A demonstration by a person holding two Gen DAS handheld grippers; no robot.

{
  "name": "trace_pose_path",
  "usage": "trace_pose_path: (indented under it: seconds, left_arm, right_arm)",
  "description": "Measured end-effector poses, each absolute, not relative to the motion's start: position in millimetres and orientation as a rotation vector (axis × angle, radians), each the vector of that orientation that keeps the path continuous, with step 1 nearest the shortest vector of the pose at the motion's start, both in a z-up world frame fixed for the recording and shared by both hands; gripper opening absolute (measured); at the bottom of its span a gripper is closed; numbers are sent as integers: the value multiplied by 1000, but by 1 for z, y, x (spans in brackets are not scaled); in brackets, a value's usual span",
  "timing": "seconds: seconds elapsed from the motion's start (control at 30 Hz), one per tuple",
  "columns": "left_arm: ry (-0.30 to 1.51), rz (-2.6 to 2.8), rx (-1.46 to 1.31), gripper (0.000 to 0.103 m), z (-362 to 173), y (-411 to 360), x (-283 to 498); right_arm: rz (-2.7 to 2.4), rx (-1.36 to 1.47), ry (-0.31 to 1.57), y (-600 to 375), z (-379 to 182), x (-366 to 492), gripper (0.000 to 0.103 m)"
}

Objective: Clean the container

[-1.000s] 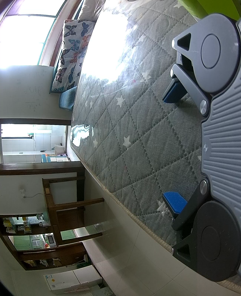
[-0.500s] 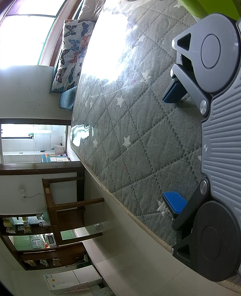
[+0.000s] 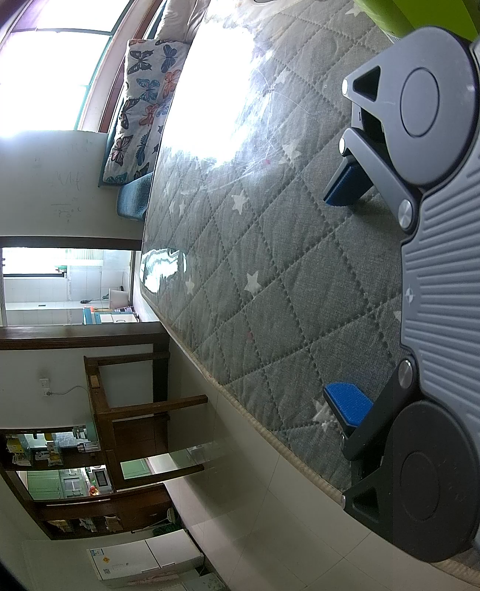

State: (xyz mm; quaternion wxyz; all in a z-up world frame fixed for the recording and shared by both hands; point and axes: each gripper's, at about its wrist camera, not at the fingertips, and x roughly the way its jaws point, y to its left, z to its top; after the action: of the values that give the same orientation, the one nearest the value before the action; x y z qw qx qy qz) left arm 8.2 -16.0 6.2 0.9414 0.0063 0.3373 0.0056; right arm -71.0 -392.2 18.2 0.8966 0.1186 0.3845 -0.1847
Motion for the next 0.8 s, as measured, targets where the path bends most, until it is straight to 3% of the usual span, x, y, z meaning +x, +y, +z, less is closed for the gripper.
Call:
trace_pose_path:
  seconds: [0.8]
  left_arm:
    - [688, 12, 13, 103, 6, -16, 8]
  right_arm:
    - [-384, 250, 802, -393, 19, -70, 103]
